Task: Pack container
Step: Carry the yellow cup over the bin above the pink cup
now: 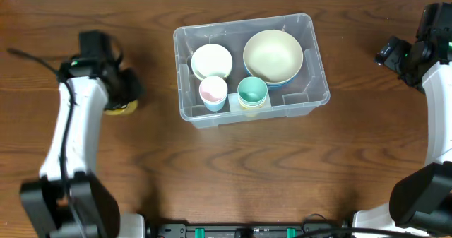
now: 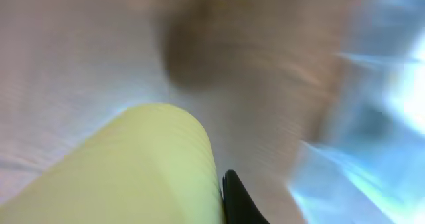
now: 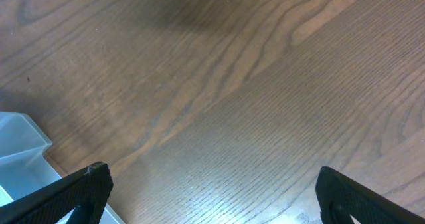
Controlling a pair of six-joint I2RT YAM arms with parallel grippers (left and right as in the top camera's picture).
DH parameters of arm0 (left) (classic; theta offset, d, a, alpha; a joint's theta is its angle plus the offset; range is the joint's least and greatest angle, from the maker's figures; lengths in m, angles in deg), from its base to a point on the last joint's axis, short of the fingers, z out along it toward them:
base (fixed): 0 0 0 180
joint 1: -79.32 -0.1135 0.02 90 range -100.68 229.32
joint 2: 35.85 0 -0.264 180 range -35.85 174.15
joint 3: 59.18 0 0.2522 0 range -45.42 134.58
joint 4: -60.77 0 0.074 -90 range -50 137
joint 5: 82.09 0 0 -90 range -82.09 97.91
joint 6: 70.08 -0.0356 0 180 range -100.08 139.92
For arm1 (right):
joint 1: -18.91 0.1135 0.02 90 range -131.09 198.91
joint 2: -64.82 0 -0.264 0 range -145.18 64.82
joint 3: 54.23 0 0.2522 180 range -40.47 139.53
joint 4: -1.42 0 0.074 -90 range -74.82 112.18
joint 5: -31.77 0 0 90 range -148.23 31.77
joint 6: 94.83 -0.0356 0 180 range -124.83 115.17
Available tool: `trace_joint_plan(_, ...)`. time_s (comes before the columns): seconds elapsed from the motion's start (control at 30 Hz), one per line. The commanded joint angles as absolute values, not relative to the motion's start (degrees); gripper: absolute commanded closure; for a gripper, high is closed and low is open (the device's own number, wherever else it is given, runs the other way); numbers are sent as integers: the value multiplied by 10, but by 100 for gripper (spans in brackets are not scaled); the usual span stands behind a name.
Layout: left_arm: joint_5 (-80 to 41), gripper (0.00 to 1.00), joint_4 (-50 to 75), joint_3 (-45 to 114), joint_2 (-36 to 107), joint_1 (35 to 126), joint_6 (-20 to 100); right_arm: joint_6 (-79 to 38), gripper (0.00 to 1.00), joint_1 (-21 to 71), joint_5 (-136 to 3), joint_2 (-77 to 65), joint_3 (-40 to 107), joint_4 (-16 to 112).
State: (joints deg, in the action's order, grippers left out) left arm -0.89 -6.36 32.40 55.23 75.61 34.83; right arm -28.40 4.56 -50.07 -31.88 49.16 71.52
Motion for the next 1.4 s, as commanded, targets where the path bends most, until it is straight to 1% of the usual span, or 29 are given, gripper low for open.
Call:
trace_joint_plan(0.0,-26,94,-100,393,513,837,299,-292,1,43,-498,-319,493,716)
trace_joint_plan(0.1,-17,94,-134,464,510,910,293,-292,1,43,-498,-319,493,716)
trace_joint_plan(0.27,-13,94,-137,545,510,1007,287,-292,1,43,-498,-319,493,716)
trace_joint_plan(0.33,-13,96,-136,558,510,1034,287,-292,1,43,-498,-319,493,716)
trace_joint_plan(0.37,-13,94,-134,559,510,1045,285,-292,1,43,-498,-319,493,716)
trace_joint_plan(0.57,15,94,-157,559,538,1100,206,-292,1,43,-498,-319,493,716)
trace_joint_plan(0.7,16,94,-176,559,575,1114,167,-292,1,43,-498,-319,493,716)
trace_joint_plan(1.03,48,94,-206,557,660,1114,166,-292,1,43,-498,-319,493,716)
trace_joint_plan(1.37,77,94,-183,556,698,1105,164,-292,1,43,-498,-319,493,716)
